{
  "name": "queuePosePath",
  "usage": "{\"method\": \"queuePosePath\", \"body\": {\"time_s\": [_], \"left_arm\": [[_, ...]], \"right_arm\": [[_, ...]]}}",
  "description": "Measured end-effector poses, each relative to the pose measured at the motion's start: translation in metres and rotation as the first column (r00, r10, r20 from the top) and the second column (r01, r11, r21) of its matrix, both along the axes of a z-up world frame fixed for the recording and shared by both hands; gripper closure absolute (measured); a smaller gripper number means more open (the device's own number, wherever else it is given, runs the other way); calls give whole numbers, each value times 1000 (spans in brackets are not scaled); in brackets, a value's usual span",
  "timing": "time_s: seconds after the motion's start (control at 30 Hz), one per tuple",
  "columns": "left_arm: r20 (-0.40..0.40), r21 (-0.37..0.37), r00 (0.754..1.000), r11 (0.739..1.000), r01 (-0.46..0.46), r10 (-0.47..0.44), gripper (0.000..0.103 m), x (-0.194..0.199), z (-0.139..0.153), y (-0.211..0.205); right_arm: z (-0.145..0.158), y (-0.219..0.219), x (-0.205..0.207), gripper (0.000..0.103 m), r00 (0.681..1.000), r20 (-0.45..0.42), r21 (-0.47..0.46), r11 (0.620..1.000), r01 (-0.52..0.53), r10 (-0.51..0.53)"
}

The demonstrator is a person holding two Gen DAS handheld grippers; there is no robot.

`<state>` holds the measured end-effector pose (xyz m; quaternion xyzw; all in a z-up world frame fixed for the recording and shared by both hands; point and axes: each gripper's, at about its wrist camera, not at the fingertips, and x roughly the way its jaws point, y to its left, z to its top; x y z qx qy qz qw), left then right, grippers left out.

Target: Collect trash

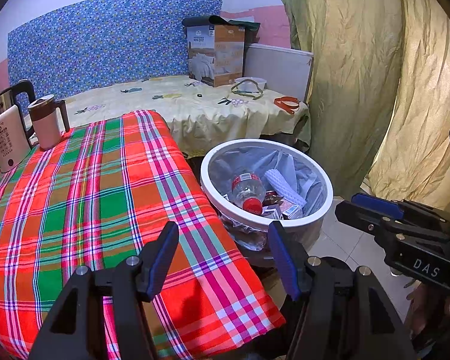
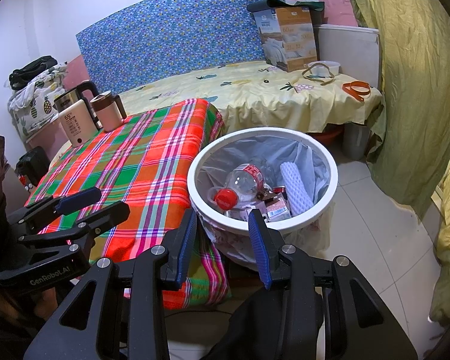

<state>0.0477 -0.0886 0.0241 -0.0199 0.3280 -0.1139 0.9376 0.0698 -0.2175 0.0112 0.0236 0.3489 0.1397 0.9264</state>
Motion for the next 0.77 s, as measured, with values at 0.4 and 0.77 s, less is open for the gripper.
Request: {"method": "queuePosePath", "body": {"time_s": [0.4,0.77], "left_arm": [[-12,9,1000,1000,-5,5,39,0,-2,-1],[-26,-7,1000,1000,9,-9,40,2,-4,-2]], "right_arm": [[0,0,0,64,1000,-2,1,1000,1,-1],[-3,-2,0,64,1000,-8,2,1000,4,-4]]}}
